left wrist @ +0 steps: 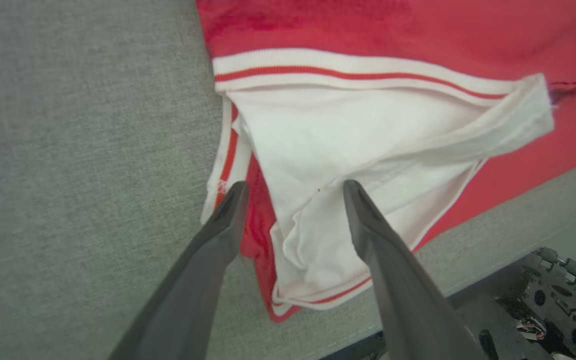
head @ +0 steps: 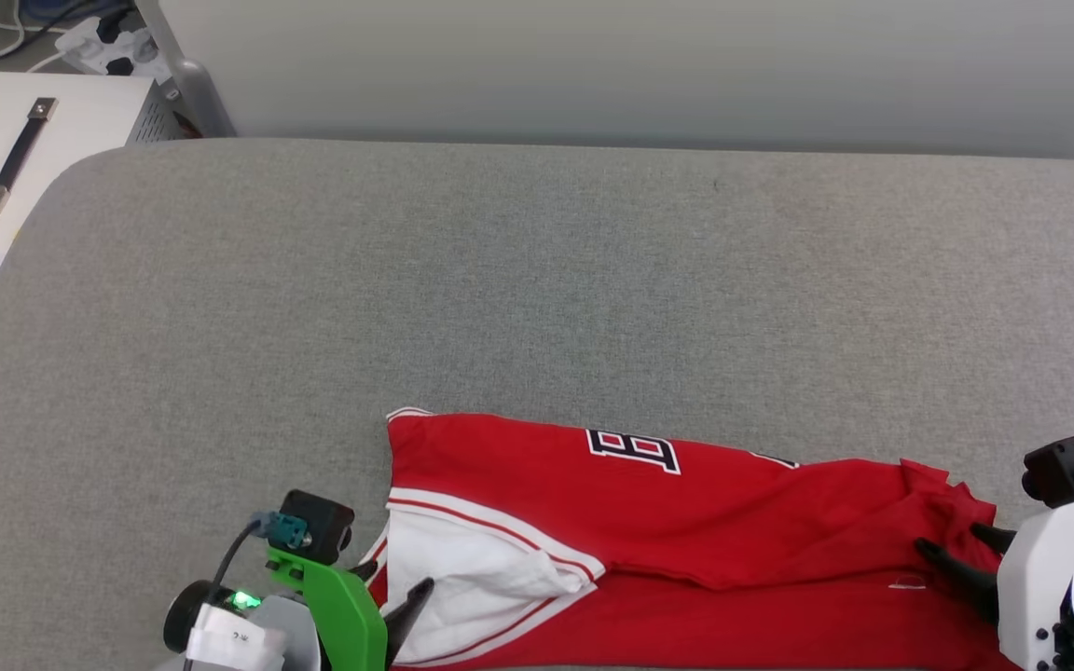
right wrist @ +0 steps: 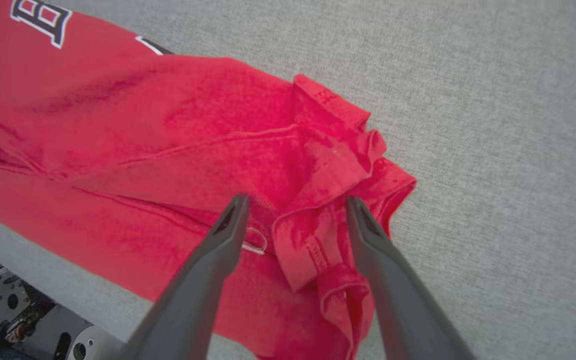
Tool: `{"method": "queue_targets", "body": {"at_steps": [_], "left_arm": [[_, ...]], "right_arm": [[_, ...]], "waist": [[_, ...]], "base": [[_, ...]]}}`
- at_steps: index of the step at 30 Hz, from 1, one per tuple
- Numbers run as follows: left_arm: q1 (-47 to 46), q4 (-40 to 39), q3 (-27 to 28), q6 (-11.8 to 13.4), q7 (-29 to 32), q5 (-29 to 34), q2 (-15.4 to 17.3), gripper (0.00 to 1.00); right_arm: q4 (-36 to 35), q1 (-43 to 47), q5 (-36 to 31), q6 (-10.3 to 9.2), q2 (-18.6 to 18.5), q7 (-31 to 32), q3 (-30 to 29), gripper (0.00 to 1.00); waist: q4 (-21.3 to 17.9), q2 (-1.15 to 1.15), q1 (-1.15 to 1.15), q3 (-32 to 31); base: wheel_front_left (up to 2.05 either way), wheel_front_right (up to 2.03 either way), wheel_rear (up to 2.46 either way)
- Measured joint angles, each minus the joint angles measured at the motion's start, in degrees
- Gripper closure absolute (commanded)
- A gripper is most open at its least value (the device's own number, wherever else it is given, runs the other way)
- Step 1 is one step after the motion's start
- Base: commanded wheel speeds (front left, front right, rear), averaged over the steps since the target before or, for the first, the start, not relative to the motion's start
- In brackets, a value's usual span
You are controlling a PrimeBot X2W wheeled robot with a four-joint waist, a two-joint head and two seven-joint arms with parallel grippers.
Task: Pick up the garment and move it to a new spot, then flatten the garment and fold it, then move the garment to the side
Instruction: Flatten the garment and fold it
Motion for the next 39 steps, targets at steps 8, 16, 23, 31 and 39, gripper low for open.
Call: {"method": "queue_targets", "body": {"at_steps": [8, 16, 23, 31, 39], "left_arm": [[1.3, -4.3, 6.0, 3.7, -9.4, -0.9, 1.5, 0.00], [2.0, -4.8, 13.4, 6.1, -22.7, 5.5, -1.1, 0.00], [8.1, -10.7, 33.0, 4.3, -22.9, 23.8, -10.9, 0.00], [16.6, -11.8, 46.8, -5.0, -22.9, 39.4, -21.3, 0.00], [18.0, -9.4, 54.1, -12.8, -22.9, 45.1, -27.7, 0.00]], "right_arm": [[-5.4, 4.5, 0.1, -0.01, 3.9, 6.4, -11.1, 0.00], [-8.3, 9.0, -4.8, -0.02, 13.4, 13.6, -23.4, 0.00], [-8.5, 9.5, -9.2, -0.02, 20.7, 16.0, -30.2, 0.00], [-5.4, 8.3, -12.5, -0.02, 24.7, 16.4, -34.9, 0.00], [-1.7, 6.7, -13.5, -0.02, 25.5, 15.9, -36.6, 0.00]], "waist": [[-0.7, 0.00, 0.00, -2.7], [-0.9, 0.00, 0.00, -2.4], [-0.2, 0.00, 0.00, -0.7], [0.6, 0.00, 0.00, 1.3], [1.6, 0.00, 0.00, 3.1]], "base": [[0.00, 0.00, 0.00], [0.00, 0.00, 0.00], [0.00, 0.00, 0.00], [0.00, 0.00, 0.00], [0.00, 0.00, 0.00]]}}
